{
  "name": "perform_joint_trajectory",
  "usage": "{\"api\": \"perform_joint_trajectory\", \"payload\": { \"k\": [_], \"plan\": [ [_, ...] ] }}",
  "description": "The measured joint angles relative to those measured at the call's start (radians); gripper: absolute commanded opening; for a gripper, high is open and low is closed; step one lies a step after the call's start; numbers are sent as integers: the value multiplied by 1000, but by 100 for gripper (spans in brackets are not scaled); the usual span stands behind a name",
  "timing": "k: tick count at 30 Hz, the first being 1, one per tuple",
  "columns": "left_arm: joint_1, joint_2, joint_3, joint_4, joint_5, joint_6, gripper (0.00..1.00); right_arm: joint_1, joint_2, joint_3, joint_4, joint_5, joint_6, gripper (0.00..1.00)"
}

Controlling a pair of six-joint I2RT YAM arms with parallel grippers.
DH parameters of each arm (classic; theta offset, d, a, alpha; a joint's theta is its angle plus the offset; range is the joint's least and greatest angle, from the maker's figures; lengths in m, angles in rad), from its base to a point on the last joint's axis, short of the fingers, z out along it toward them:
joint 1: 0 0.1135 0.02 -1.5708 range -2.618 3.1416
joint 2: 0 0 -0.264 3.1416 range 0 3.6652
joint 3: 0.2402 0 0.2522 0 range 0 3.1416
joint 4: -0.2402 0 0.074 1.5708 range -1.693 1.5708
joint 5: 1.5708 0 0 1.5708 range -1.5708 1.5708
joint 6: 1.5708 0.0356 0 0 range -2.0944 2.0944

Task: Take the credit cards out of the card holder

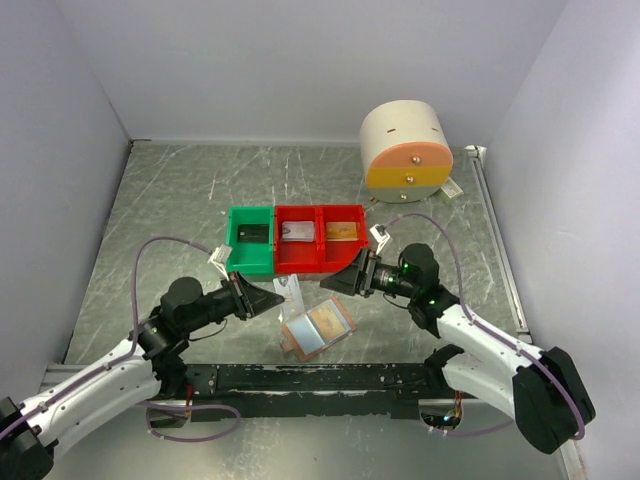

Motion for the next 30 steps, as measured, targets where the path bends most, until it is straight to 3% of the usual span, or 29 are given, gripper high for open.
{"api": "perform_joint_trajectory", "payload": {
  "k": [6, 12, 30],
  "plan": [
    [2, -35, -29, 88, 65, -18, 7, 124, 79, 70, 10, -16, -13, 70],
    [2, -41, -35, 169, 115, -35, 7, 212, 175, 102, 82, -26, 0, 55],
    [3, 14, -62, 269, 170, -71, 7, 225, 222, 108, 231, -109, 74, 13]
  ]
}}
